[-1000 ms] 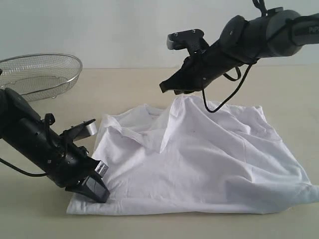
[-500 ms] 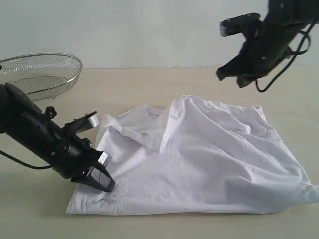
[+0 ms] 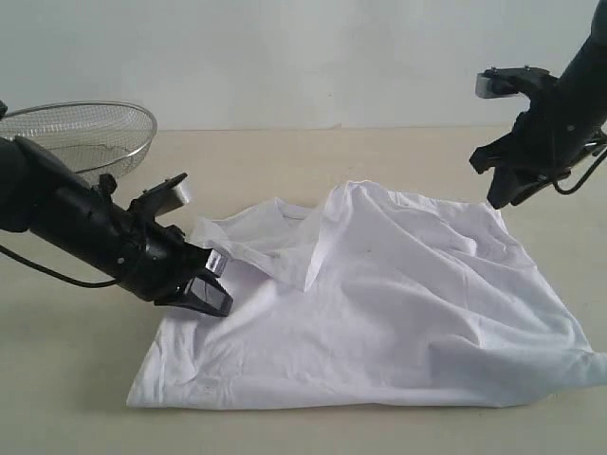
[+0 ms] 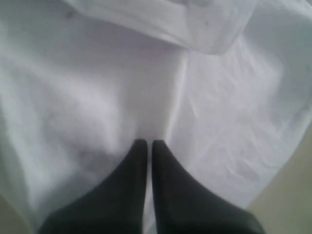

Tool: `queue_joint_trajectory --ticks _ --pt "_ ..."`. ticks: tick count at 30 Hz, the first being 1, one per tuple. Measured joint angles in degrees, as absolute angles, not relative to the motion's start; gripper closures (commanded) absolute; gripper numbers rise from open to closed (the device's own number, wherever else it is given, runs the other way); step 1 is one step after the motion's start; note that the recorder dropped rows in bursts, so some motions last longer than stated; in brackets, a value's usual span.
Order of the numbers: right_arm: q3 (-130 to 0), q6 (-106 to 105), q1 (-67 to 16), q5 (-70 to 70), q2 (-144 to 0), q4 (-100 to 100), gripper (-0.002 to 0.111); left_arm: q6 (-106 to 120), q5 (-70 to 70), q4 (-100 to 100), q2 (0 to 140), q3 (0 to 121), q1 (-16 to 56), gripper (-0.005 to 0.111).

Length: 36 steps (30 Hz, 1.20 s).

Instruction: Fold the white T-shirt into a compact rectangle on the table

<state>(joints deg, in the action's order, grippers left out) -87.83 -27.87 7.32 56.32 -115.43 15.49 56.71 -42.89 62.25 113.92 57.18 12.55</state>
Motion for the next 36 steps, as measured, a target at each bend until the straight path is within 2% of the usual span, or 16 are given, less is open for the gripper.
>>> queue_joint_trajectory --ticks 2,7,14,16,19,28,36 --pt "-87.8 -28.1 7.3 55.7 -116.0 15.7 0.058 56.7 -43.0 62.2 114.9 57.2 12.6 0.102" --pt "-87.8 -28.4 7.3 53.5 -118.8 17.0 0.068 56.7 -43.7 62.2 115.2 57.2 12.6 0.102" --pt "-87.8 -28.5 7.3 49.2 -122.7 18.0 0.069 56.7 -44.0 62.4 115.2 57.2 12.6 0.102" --pt "-87.8 -28.5 7.3 48.3 -123.3 18.1 0.08 56.7 -44.1 62.4 115.2 57.2 12.6 0.102" --pt "-87.8 -28.5 7.3 46.9 -123.9 18.2 0.108 56.7 -44.2 62.4 115.2 57.2 12.6 0.102" --pt "-87.8 -27.4 7.3 45.9 -123.0 16.2 0.109 56.6 -43.8 62.4 115.2 57.2 12.6 0.102" --pt "-87.8 -17.1 7.3 42.4 -118.6 7.2 0.109 56.2 -43.8 62.4 115.2 57.2 12.6 0.102"
